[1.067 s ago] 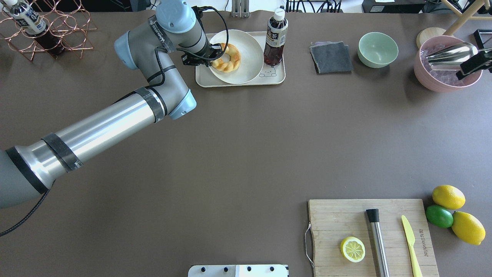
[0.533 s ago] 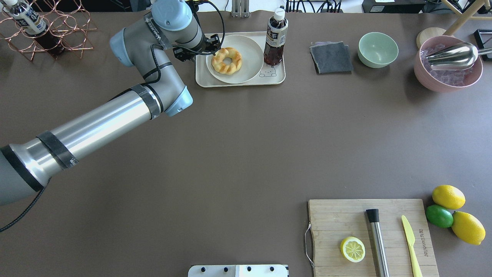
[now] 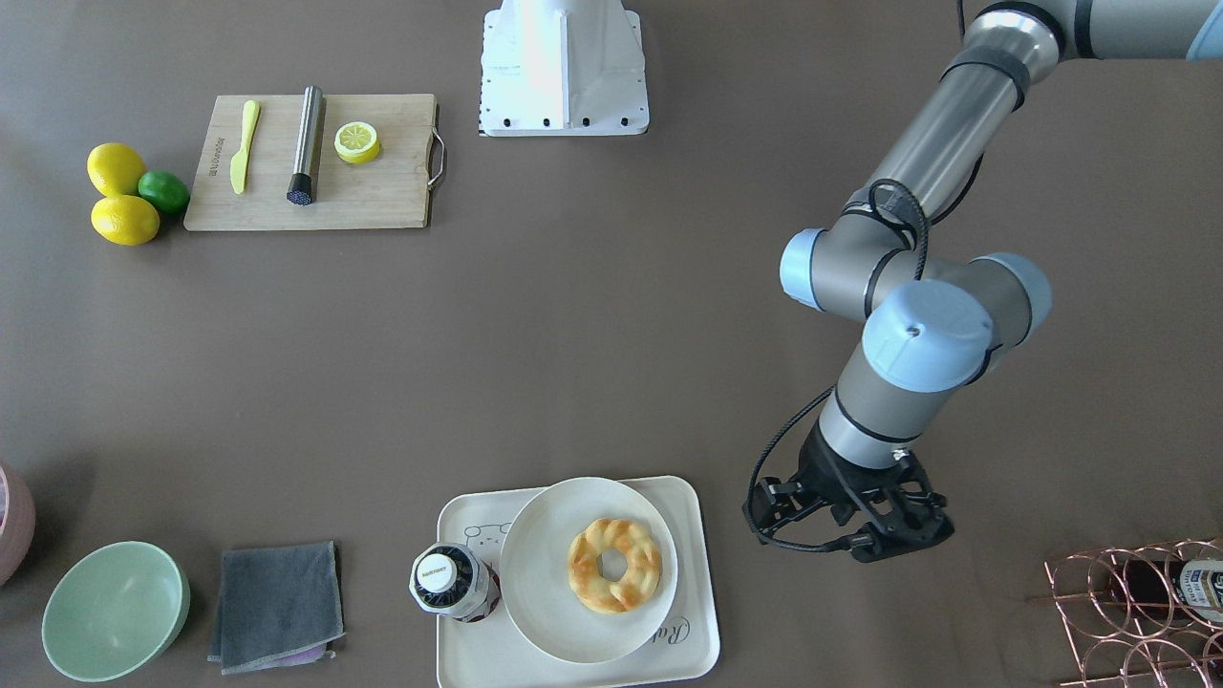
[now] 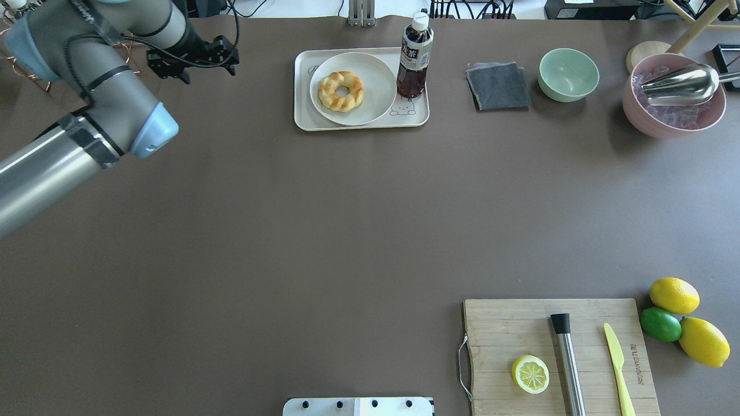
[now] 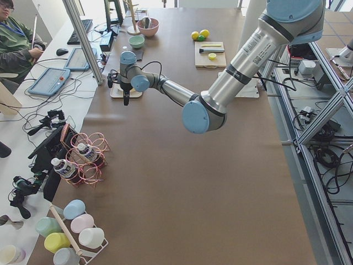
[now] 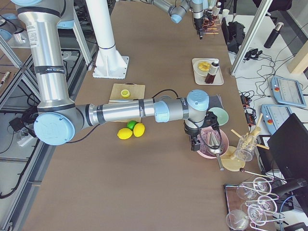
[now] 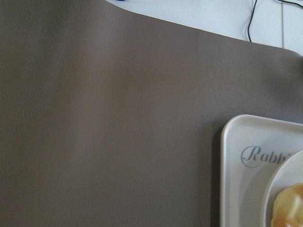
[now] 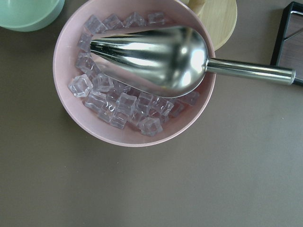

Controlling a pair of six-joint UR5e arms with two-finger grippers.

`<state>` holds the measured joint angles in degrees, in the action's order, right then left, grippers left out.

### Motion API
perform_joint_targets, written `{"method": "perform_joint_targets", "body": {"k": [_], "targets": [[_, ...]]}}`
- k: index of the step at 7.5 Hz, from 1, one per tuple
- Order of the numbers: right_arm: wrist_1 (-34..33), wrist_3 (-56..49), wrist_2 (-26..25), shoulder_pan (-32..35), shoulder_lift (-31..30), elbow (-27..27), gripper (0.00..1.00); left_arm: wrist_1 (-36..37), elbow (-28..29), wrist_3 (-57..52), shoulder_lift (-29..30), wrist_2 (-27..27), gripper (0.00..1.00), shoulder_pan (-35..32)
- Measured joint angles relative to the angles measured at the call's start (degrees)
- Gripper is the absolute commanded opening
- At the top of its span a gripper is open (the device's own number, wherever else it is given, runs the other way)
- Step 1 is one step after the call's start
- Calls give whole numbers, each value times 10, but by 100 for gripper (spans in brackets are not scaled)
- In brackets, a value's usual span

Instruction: Place donut on tray

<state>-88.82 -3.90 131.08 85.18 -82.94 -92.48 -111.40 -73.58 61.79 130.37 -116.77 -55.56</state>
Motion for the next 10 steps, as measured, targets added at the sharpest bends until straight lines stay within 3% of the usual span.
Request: {"method": "perform_joint_targets", "body": {"k": [2, 4, 7, 10], "targets": [[2, -1, -3, 6, -13, 0, 100, 124, -161, -131, -116, -28, 99, -57], [5, -1, -8, 11, -36, 0, 100, 188, -226, -315, -213, -76, 99, -155], [7, -1, -9, 18, -66, 1, 100, 204, -208, -557, -314, -138, 99, -308], [7, -1, -9, 23, -74, 1, 100, 202, -178, -685, -388, -142, 99, -364]]}}
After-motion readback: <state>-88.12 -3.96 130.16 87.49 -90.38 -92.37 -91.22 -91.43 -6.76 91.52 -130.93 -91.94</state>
